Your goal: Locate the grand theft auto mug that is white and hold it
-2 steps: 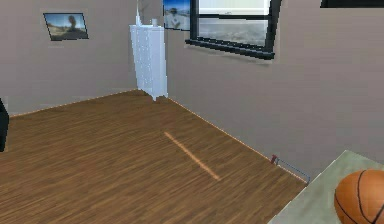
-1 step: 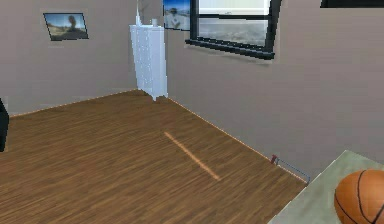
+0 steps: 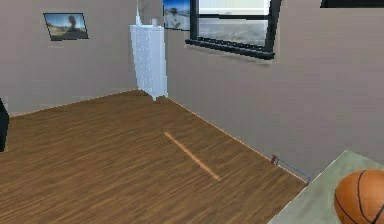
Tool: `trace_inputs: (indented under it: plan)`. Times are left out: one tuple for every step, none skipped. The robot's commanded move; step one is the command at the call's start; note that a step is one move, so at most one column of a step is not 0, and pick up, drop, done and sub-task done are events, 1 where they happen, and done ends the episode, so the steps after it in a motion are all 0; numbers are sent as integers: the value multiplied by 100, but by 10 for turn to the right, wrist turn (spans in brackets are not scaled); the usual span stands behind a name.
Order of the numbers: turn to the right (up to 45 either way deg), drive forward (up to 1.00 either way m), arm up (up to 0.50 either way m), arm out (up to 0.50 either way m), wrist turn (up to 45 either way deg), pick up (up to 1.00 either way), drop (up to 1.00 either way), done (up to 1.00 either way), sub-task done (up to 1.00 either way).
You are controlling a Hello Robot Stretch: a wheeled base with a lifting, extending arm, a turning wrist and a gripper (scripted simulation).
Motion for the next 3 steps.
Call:
trace_inputs:
  plan:
    - [0,0,0,0,450,0,0,0,0]
    - [0,0,0,0,450,0,0,0,0]
    - [0,0,0,0,450,0,0,0,0]
